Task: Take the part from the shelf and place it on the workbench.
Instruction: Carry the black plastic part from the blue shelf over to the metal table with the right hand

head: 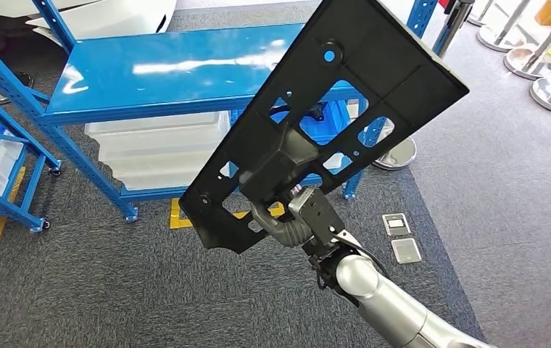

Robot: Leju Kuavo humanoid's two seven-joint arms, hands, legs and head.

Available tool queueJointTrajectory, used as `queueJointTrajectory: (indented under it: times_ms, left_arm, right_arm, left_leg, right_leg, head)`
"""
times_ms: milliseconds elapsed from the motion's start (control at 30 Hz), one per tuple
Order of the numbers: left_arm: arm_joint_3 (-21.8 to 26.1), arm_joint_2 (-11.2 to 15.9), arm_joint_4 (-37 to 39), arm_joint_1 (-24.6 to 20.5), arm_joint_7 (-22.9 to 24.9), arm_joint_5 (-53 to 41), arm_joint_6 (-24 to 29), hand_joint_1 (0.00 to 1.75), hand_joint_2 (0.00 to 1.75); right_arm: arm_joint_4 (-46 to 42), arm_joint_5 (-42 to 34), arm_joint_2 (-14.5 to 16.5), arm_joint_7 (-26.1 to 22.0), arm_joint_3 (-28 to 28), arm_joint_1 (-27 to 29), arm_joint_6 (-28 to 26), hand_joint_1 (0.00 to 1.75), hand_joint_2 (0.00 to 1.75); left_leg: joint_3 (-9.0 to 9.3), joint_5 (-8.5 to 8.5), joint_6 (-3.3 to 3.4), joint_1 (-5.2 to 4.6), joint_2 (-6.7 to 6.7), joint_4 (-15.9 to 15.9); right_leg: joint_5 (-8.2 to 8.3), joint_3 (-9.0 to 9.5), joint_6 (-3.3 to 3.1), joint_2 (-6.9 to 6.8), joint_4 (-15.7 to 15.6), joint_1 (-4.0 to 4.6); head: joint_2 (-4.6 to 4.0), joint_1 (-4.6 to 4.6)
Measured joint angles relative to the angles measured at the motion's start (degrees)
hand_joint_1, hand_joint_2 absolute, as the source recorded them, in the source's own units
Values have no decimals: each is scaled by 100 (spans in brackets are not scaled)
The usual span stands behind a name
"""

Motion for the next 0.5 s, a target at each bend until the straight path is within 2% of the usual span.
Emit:
queueJointTrajectory:
  times_ms: [33,100,133,200,267,300,333,367,433,467,500]
  left_arm:
    - [0,0,0,-4,4,-2,0,0,175]
    - [0,0,0,-1,20,-5,0,0,175]
    - [0,0,0,3,28,-7,0,0,175]
    - [0,5,0,10,40,-7,0,0,175]
    - [0,10,0,15,42,-7,1,0,175]
    - [0,11,0,20,43,-8,1,0,175]
    - [0,10,0,25,44,-8,1,0,175]
    - [0,10,0,27,46,-8,0,0,175]
    - [0,7,0,20,48,-9,-1,0,175]
    - [0,6,0,13,51,-12,-3,0,175]
    - [0,5,0,8,57,-18,-5,0,175]
  right_arm:
    - [0,22,3,2,4,1,0,175,175]
    - [0,58,8,8,16,1,-1,175,175]
    - [0,67,10,11,25,1,-1,175,175]
    - [1,74,11,15,48,4,-3,175,175]
    - [3,74,10,19,74,17,-5,175,175]
    - [5,74,10,21,86,26,-6,175,175]
    - [8,74,9,24,96,32,-7,175,175]
    - [10,74,9,25,101,35,-7,175,175]
    - [12,74,9,27,105,32,-8,175,175]
    - [13,75,9,28,105,31,-12,175,175]
    - [14,78,9,31,105,31,-18,175,175]
  left_leg:
    - [80,-69,41,-25,9,-188]
    - [69,-16,128,-25,-33,-287]
    - [53,35,173,-19,-61,-319]
    - [13,120,242,-8,-103,-362]
    - [-59,165,274,-25,-166,-345]
    - [-89,178,277,-33,-207,-328]
    - [-114,185,277,-40,-253,-307]
    - [-130,185,275,-46,-301,-282]
    - [-159,174,256,-52,-397,-230]
    - [-187,169,237,-54,-447,-195]
    - [-223,170,209,-43,-491,-165]
  right_leg:
    - [37,-7,40,-25,-9,-4]
    - [74,-17,114,-66,-20,-24]
    - [15,-53,142,-60,39,-31]
    - [-310,-261,170,-4,492,-35]
    - [-695,-576,183,39,1277,-35]
    - [-772,-661,185,50,1539,-34]
    - [-739,-640,179,61,1592,-32]
    - [-603,-503,163,78,1396,-31]
    - [-285,-73,100,217,661,-30]
    - [-199,89,67,303,351,-30]
    - [-183,178,41,369,164,-22]
  head:
    - [0,-4]
    - [0,3]
    - [0,16]
    - [0,64]
    - [0,100]
    - [0,106]
    - [0,113]
    - [0,117]
    - [0,125]
    - [0,122]
    - [0,131]
